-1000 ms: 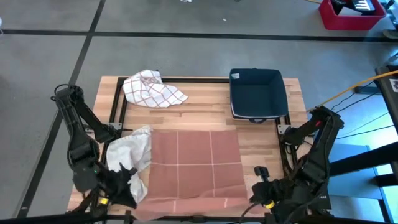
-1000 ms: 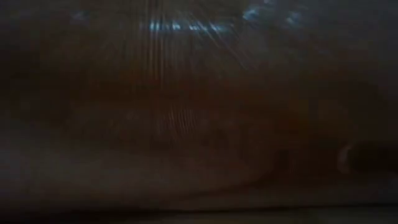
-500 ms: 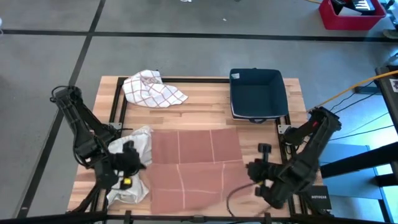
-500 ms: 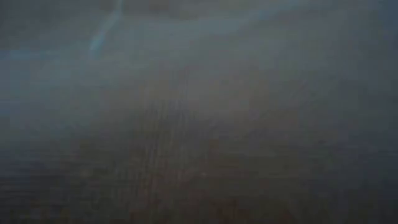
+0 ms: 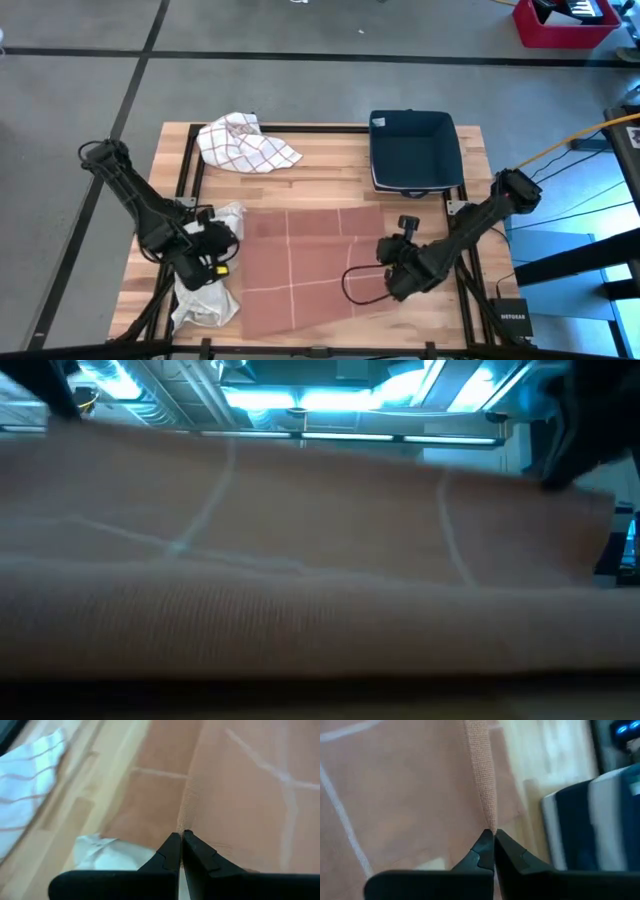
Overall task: Fold towel
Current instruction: Fold the brown towel
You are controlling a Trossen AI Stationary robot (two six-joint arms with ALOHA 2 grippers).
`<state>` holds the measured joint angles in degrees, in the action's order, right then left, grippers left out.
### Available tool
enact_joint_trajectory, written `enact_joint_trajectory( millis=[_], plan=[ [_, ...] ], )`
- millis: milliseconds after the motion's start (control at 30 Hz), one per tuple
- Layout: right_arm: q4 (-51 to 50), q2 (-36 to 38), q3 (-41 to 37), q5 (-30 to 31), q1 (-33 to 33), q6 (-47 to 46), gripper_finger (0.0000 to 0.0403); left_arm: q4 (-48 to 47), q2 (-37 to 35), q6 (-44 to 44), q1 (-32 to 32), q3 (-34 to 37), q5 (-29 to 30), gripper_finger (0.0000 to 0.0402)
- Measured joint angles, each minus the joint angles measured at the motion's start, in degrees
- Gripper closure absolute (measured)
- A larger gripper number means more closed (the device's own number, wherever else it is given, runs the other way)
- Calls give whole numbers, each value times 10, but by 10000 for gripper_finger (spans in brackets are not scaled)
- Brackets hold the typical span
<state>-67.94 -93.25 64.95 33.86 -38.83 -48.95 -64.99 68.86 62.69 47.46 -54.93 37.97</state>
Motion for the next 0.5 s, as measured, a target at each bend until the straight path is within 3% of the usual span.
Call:
enact_joint_trajectory(
  millis=[300, 500],
  plan=[
    [104, 1, -59, 30, 29, 59, 398, 26, 0, -10, -53, 115, 1, 400],
    [136, 1, -91, 8, 69, 89, 398, 134, 0, -114, -81, 176, -5, 400]
  ],
)
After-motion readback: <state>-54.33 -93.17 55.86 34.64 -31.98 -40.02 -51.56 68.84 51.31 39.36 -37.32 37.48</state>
